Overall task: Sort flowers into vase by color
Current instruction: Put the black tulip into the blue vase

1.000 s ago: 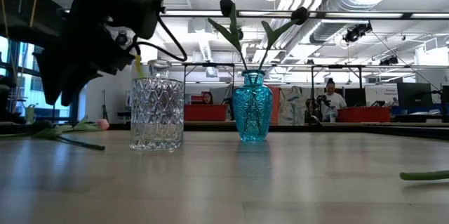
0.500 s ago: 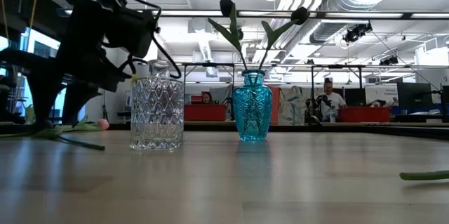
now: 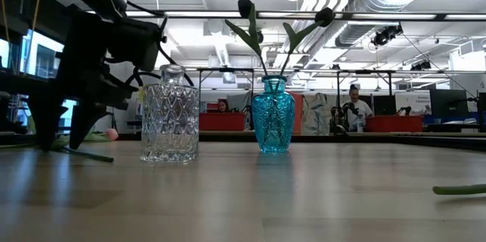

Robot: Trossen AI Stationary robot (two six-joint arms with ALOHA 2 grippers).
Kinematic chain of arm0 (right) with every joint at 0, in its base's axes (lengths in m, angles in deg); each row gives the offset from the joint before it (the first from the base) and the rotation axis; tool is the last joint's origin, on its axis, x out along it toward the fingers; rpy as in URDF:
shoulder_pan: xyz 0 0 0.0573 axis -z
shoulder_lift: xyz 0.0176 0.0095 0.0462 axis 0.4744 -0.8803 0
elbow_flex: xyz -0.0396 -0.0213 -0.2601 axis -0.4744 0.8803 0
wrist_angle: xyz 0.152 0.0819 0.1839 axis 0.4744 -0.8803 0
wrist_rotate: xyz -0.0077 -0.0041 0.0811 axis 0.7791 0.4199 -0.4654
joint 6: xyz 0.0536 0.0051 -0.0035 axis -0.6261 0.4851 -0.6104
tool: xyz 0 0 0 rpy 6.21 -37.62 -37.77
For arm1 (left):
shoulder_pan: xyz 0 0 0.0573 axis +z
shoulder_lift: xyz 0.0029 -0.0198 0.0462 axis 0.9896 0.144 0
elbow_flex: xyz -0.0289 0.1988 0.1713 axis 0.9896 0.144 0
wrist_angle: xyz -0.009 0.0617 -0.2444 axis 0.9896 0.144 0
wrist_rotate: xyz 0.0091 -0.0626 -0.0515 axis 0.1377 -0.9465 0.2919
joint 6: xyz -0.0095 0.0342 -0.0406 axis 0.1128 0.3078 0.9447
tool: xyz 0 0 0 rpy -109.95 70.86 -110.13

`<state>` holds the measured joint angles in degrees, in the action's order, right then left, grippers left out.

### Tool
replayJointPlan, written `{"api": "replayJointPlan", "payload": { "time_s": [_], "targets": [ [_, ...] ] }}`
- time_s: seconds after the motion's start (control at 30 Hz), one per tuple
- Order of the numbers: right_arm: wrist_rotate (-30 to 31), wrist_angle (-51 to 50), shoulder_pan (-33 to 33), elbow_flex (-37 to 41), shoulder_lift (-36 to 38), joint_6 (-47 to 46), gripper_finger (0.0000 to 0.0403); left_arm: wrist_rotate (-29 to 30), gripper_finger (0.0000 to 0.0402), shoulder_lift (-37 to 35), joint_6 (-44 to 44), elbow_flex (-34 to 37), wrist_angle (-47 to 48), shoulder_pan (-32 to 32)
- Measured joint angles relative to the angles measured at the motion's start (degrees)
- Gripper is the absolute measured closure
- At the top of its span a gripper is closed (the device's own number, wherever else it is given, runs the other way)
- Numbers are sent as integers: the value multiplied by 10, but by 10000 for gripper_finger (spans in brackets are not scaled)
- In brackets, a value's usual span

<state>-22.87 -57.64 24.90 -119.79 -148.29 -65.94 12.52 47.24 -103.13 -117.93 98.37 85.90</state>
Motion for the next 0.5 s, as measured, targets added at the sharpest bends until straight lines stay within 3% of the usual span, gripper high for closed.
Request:
{"api": "replayJointPlan", "payload": {
  "time_s": [0.07,0.2,0.23,0.33,0.5],
  "targets": [
    [0,0,0,0,4,1,242,4,254,1,8,-5,5,-1],
    [0,1,0,-10,28,6,242,-5,371,2,55,-44,26,0],
    [0,0,0,-14,35,10,242,-12,385,2,69,-60,32,1],
    [0,1,0,-24,57,23,242,-4,389,-12,89,-115,71,1],
    [-1,2,0,-31,93,32,242,86,398,-68,119,-219,157,-1]
  ]
}}
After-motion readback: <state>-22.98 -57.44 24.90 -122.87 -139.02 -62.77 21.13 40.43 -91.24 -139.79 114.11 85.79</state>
